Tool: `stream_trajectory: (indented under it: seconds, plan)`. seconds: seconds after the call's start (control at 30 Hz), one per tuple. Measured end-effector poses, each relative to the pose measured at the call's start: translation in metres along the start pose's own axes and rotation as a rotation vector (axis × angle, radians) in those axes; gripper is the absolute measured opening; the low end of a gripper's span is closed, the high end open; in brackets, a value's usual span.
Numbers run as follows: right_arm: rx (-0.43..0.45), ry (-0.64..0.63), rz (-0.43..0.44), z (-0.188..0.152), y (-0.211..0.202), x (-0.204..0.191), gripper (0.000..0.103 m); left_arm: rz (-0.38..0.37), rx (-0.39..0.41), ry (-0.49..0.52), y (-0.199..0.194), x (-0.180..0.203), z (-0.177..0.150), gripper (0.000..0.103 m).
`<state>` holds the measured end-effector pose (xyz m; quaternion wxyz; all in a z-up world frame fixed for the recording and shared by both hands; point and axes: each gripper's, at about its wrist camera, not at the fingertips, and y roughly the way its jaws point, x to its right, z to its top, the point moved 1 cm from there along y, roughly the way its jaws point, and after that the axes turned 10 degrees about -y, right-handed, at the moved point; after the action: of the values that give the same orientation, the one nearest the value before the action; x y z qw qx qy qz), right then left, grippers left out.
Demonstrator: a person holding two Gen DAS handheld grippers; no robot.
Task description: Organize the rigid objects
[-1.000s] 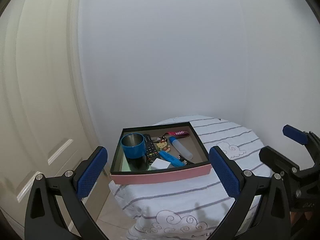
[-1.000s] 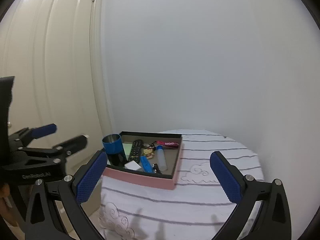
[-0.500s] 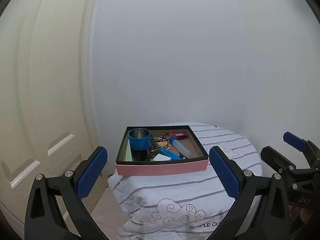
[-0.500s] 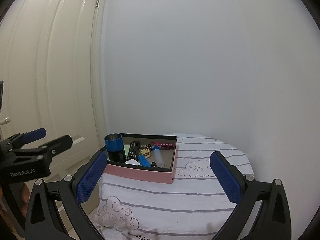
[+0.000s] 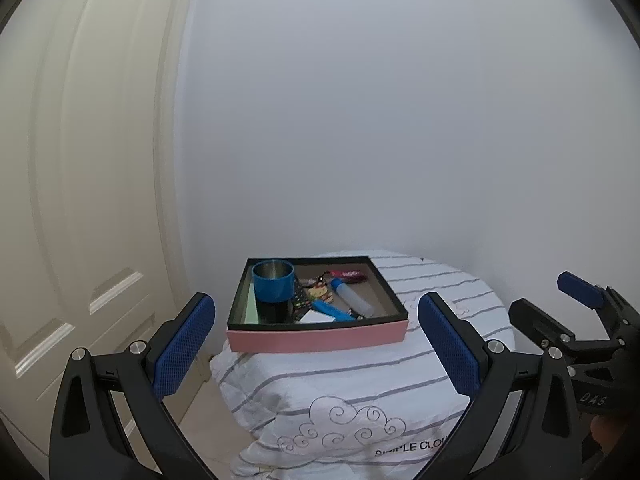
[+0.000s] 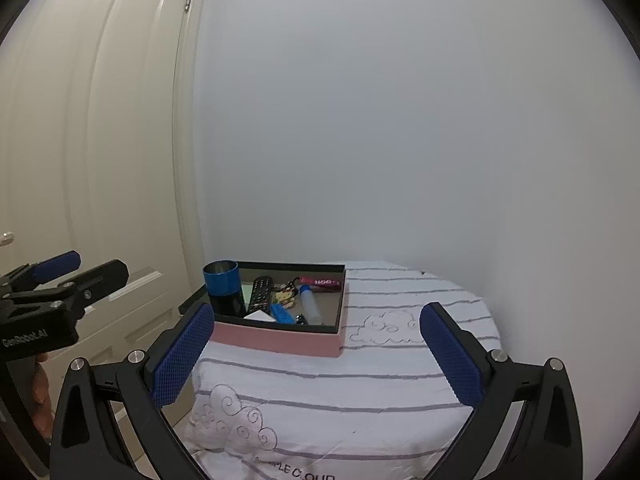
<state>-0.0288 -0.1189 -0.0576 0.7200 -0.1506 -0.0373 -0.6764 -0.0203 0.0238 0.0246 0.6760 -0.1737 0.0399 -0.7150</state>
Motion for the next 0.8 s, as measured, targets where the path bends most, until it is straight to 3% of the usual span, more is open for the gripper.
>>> stream_trajectory:
  seconds: [0.33, 0.8]
  plan:
    - [0.021, -0.014, -0.088, 0.000, -0.004, -0.004, 0.103, 0.014, -0.008, 0.010, 0.006, 0.002, -0.001, 0.103]
    - [0.009, 0.002, -0.086, -0.001, 0.002, -0.001, 0.103, 0.038, 0.010, 0.029, 0.011, 0.004, -0.004, 0.103]
